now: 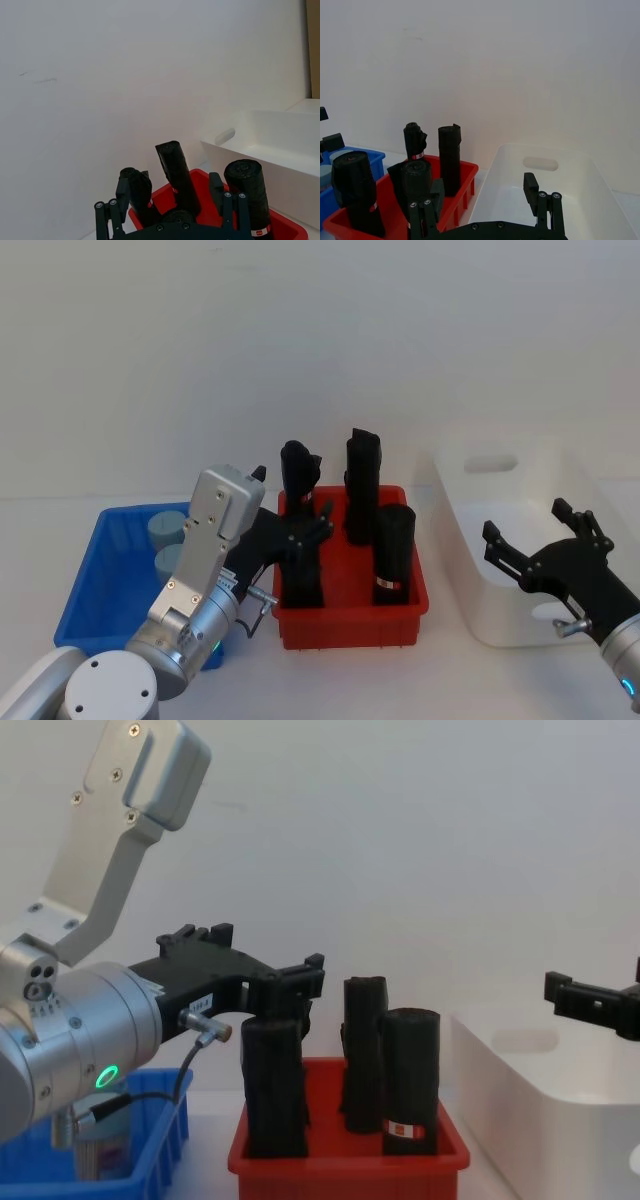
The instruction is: Pick the cotton swabs from the blue box and place them into the white box.
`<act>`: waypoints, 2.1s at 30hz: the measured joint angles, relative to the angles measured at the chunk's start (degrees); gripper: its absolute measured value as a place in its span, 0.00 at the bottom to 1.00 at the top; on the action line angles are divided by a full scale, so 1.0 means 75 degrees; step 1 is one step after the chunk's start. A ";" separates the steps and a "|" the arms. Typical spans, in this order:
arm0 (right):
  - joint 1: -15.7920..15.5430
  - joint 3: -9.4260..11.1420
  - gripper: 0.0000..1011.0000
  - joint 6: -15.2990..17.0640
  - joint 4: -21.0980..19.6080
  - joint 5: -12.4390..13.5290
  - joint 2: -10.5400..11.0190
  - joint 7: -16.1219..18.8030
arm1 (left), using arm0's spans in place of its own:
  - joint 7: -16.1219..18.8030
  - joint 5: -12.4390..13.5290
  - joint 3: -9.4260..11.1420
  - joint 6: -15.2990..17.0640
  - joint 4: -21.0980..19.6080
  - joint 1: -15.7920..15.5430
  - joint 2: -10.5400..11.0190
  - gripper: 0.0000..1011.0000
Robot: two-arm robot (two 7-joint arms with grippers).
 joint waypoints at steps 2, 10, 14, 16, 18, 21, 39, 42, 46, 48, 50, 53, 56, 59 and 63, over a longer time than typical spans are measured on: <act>0.0000 0.0000 0.99 0.0000 0.0000 0.0000 0.0000 0.0000 | 0.0000 0.0000 0.0000 0.0000 0.0000 0.0000 0.0000 0.99; 0.0000 0.0000 0.99 0.0000 0.0000 0.0000 0.0000 0.0000 | 0.0000 0.0000 0.0000 0.0000 0.0000 0.0000 0.0000 0.99; 0.0000 0.0000 0.99 0.0000 0.0000 0.0000 0.0000 0.0000 | 0.0000 0.0000 0.0000 0.0000 0.0000 0.0000 0.0000 0.99; 0.0000 0.0000 0.99 0.0000 0.0000 0.0000 0.0000 0.0000 | 0.0000 0.0000 0.0000 0.0000 0.0000 0.0000 0.0000 0.99; 0.0000 0.0000 0.99 0.0000 0.0000 0.0000 0.0000 0.0000 | 0.0000 0.0000 0.0000 0.0000 0.0000 0.0000 0.0000 0.99; 0.0000 0.0000 0.99 0.0000 0.0000 0.0000 0.0000 0.0000 | 0.0000 0.0000 0.0000 0.0000 0.0000 0.0000 0.0001 0.99; 0.0000 0.0000 0.99 0.0000 0.0000 0.0000 0.0000 0.0000 | 0.0000 0.0000 0.0000 0.0000 0.0000 0.0000 0.0000 0.99; 0.0000 0.0000 0.99 0.0000 0.0000 0.0000 0.0000 0.0000 | 0.0000 0.0000 -0.0001 0.0000 0.0000 0.0000 0.0000 0.99; 0.0000 0.0000 0.99 0.0000 0.0000 0.0000 0.0000 0.0000 | 0.0000 0.0000 0.0000 0.0000 0.0000 0.0000 0.0001 0.99; 0.0000 0.0000 0.99 0.0000 0.0000 0.0000 0.0000 0.0000 | 0.0000 0.0000 0.0000 0.0000 0.0000 0.0000 0.0000 0.99; 0.0003 0.0000 0.99 0.0000 0.0000 0.0000 -0.0003 0.0003 | 0.0000 0.0000 0.0000 0.0000 0.0000 0.0000 0.0000 0.99; 0.0017 0.0000 0.99 0.0008 0.0000 0.0000 -0.0009 0.0027 | 0.0000 0.0000 0.0000 0.0000 0.0000 0.0000 0.0000 0.99; 0.0055 0.0000 0.99 0.0037 0.0007 0.0001 -0.0016 0.0123 | 0.0000 0.0000 0.0000 0.0000 0.0000 0.0000 0.0000 0.99; 0.0112 0.0001 0.99 0.0087 0.0015 0.0019 -0.0015 0.0286 | 0.0000 0.0000 0.0000 0.0000 0.0000 0.0000 0.0000 0.99; 0.0208 0.0016 0.99 0.0204 0.0022 0.0082 0.0003 0.0643 | 0.0001 0.0000 0.0000 0.0000 0.0000 0.0000 0.0001 0.99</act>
